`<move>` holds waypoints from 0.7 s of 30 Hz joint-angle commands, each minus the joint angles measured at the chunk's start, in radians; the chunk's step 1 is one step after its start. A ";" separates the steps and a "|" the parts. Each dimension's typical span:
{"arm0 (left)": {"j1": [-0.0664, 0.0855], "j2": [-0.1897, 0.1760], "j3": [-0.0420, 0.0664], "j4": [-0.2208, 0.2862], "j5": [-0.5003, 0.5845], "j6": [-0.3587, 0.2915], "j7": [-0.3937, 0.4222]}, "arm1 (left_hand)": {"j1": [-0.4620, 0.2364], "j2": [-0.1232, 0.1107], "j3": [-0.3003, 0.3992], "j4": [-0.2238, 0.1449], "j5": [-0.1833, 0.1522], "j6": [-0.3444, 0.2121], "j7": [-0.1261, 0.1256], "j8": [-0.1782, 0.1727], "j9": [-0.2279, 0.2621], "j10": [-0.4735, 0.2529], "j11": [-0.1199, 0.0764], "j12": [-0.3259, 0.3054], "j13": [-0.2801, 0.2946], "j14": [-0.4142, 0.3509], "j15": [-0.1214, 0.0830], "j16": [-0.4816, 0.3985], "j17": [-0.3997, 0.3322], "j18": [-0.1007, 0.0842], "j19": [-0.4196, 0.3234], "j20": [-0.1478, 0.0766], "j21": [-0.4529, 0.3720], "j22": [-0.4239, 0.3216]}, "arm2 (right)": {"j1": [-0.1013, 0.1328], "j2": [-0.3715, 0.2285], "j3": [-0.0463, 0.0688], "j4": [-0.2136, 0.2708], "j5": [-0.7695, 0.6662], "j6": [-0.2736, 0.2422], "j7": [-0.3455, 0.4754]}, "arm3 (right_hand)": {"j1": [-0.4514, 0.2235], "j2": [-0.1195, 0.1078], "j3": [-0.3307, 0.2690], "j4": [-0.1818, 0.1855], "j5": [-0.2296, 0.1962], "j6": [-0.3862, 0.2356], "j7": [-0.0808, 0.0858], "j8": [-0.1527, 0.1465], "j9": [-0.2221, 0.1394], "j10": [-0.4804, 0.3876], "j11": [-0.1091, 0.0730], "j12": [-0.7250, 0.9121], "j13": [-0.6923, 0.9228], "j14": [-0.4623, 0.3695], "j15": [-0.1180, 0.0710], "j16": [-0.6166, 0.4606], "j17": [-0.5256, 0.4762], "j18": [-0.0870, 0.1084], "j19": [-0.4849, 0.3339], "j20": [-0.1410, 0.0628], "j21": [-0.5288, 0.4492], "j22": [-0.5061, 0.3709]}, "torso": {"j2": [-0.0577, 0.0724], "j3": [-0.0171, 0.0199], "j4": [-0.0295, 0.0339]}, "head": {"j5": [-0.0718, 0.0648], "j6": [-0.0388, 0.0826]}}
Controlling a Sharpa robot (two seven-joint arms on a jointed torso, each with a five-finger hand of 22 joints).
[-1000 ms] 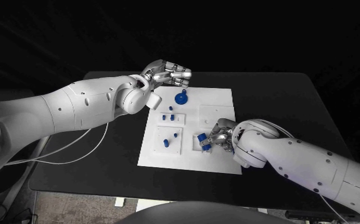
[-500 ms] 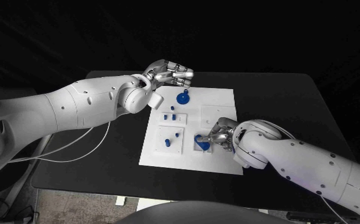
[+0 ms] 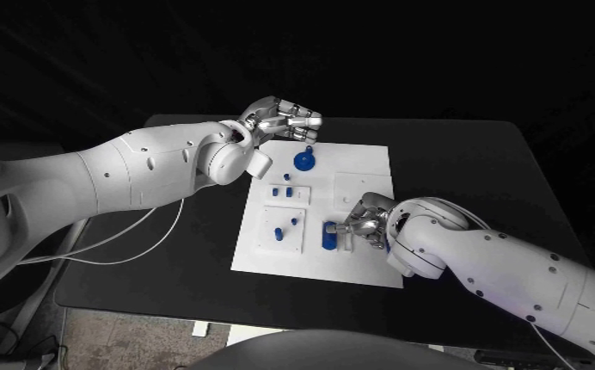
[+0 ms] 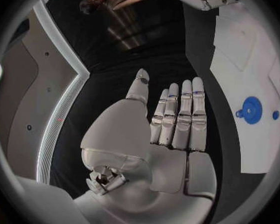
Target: Assemble the parts on the task board
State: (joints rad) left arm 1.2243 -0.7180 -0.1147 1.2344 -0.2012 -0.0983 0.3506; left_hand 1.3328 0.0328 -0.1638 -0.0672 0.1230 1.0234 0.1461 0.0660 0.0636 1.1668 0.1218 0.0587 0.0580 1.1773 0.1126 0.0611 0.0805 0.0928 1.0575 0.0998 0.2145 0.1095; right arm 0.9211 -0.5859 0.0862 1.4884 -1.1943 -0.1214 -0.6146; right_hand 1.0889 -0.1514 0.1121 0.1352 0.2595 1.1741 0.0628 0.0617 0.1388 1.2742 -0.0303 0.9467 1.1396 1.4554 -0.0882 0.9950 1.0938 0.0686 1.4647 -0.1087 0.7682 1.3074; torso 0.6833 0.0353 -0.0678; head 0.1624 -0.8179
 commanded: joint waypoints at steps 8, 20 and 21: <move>0.001 0.002 0.001 -0.001 -0.003 0.014 0.004 | -0.011 0.000 0.001 0.007 0.001 -0.010 -0.001 0.000 0.000 -0.006 0.000 0.002 0.001 -0.005 0.004 0.001 0.001 -0.008 -0.007 0.002 0.008 -0.007 | -0.001 -0.018 0.000 0.023 0.007 0.057 0.061 | 0.020 0.034 0.019 -0.076 0.002 0.016 -0.008 0.002 0.000 0.003 0.001 -0.001 0.001 0.000 -0.002 -0.006 0.002 -0.001 0.044 -0.003 -0.003 0.093 | -0.001 0.0009 0.0001 | -0.003 0.001; 0.000 0.000 0.001 -0.001 -0.004 0.014 0.004 | -0.011 0.000 0.001 0.007 0.001 -0.010 -0.001 0.000 0.000 -0.006 0.000 0.002 0.001 -0.005 0.004 0.001 0.001 -0.008 -0.007 0.002 0.008 -0.007 | -0.001 -0.050 0.000 0.079 -0.063 0.110 0.113 | 0.104 0.045 0.023 -0.192 -0.115 0.084 -0.029 0.002 0.014 0.032 -0.012 0.034 0.026 0.003 -0.006 0.002 0.007 -0.006 0.043 -0.006 0.015 0.097 | 0.000 0.0012 -0.0007 | -0.004 -0.001; 0.000 0.000 0.001 -0.001 -0.004 0.014 0.004 | -0.011 0.000 0.001 0.007 0.001 -0.010 -0.001 0.000 0.000 -0.006 0.000 0.002 0.001 -0.005 0.004 0.001 0.001 -0.008 -0.007 0.002 0.008 -0.007 | -0.001 -0.050 0.000 0.080 -0.067 0.111 0.111 | 0.104 0.043 0.023 -0.192 -0.120 0.086 -0.030 0.002 0.015 0.033 -0.013 0.036 0.027 0.003 -0.006 0.002 0.007 -0.007 0.043 -0.006 0.016 0.097 | 0.000 0.0011 -0.0003 | -0.004 -0.001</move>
State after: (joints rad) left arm 1.2243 -0.7189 -0.1147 1.2321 -0.2016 -0.0976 0.3484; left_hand 1.3328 0.0328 -0.1638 -0.0673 0.1230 1.0208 0.1436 0.0660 0.0636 1.1668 0.1218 0.0587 0.0580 1.1773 0.1126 0.0611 0.0803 0.0927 1.0576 0.0998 0.2215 0.1031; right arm 0.9211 -0.6360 0.0865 1.5650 -1.2166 -0.0542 -0.5358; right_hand 1.1824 -0.1106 0.1370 -0.0526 0.1422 1.2546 0.0333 0.0616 0.1531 1.3015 -0.0427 0.9806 1.1662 1.4554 -0.0882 0.9950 1.0995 0.0685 1.4647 -0.1087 0.7808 1.3073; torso 0.6830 0.0359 -0.0685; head 0.1588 -0.8183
